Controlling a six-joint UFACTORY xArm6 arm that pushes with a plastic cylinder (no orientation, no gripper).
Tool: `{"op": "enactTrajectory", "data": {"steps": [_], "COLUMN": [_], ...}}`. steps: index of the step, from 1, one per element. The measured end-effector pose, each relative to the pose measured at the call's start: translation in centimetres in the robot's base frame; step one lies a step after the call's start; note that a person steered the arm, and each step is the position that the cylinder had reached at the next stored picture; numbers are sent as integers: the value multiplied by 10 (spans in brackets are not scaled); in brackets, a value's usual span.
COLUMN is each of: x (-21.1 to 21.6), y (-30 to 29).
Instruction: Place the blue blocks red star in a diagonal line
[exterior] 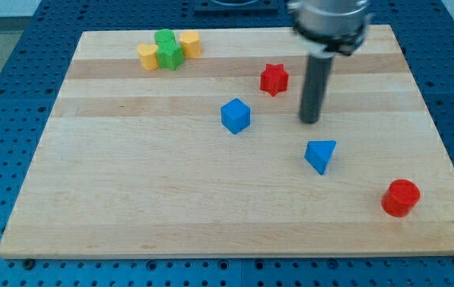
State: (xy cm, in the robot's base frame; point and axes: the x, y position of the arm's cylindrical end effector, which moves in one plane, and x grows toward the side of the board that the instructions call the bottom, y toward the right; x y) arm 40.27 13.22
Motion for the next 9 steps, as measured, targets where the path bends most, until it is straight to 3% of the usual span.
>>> {"op": "enactTrajectory", "data": {"steps": [3, 4, 5, 6, 7, 8, 9], "x": [-72, -54, -49, -29, -27, -33, -45], "y": [-39, -121, -149, -116, -184, -213, -144]}}
